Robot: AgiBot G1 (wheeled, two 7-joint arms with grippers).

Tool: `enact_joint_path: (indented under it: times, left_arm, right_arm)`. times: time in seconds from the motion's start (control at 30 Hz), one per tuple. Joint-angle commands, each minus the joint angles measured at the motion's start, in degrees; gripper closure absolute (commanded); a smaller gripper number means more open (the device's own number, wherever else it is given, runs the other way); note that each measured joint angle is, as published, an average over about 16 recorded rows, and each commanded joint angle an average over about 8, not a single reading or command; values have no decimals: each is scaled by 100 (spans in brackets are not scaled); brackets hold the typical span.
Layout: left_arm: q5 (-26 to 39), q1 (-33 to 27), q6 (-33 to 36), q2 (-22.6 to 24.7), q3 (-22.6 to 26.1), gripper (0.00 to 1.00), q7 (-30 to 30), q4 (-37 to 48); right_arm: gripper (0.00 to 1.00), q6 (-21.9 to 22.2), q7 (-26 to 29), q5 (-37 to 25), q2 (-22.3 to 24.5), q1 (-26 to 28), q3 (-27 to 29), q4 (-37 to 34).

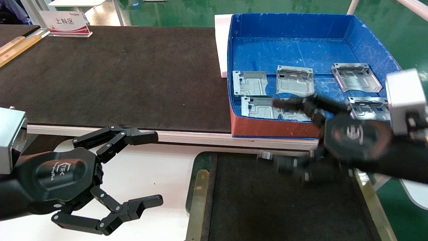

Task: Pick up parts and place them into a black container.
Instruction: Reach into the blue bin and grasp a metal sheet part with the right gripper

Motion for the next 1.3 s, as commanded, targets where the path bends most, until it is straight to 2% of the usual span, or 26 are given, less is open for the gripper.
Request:
enact_joint_path:
  times: [0.03,0.4,0.73,1.03,1.3]
  left_arm:
    - [0,0,0,0,0,0,0,0]
    - [0,0,0,0,0,0,0,0]
    - [0,0,0,0,0,0,0,0]
    - [0,0,0,0,0,0,0,0]
    - [0,0,0,0,0,0,0,0]
  right_arm:
    - [0,53,-53,-116,-58,152,-23,-212]
    - [0,198,-851,-941,-526,1299,-275,-2129]
    - [0,641,-1489,-1516,-883,2270,-459,-4034]
    - [0,1565,-1584,-1698,-1214,2942,-488,-5306]
    - [0,2562,-1422,-1730,-1520,3294,-481,-5970]
